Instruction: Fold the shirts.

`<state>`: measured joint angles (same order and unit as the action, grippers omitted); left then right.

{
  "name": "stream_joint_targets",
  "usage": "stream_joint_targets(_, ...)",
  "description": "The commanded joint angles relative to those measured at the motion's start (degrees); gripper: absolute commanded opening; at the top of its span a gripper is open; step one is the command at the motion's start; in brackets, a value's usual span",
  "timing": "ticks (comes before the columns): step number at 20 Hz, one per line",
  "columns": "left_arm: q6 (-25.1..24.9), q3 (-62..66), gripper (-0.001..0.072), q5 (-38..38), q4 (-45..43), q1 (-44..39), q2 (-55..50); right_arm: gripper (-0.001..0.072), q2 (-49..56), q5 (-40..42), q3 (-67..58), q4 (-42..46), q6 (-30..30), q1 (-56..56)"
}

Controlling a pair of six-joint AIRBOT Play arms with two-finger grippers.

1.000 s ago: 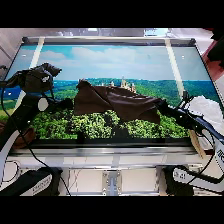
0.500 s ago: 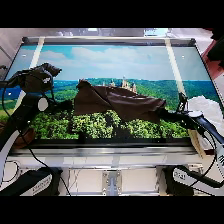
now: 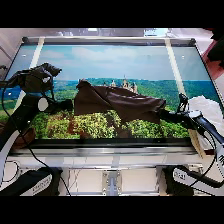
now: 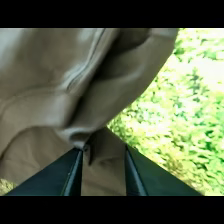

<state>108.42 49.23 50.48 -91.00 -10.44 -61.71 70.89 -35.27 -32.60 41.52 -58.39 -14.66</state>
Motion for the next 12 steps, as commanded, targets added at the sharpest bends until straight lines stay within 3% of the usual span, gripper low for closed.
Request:
stream_joint_targets(1, 0.0, 0.0, 0.064, -1.33, -0.02, 0.02, 0.04, 0.0309, 0.42, 1.55, -0.02, -2.1, 0.09, 0.07)
stream_joint_targets(12, 0.0, 0.0, 0.064, -1.33, -0.02, 0.02, 0.04, 0.0339, 0.52, -3.41, -0.02, -7.1, 5.49, 0.2)
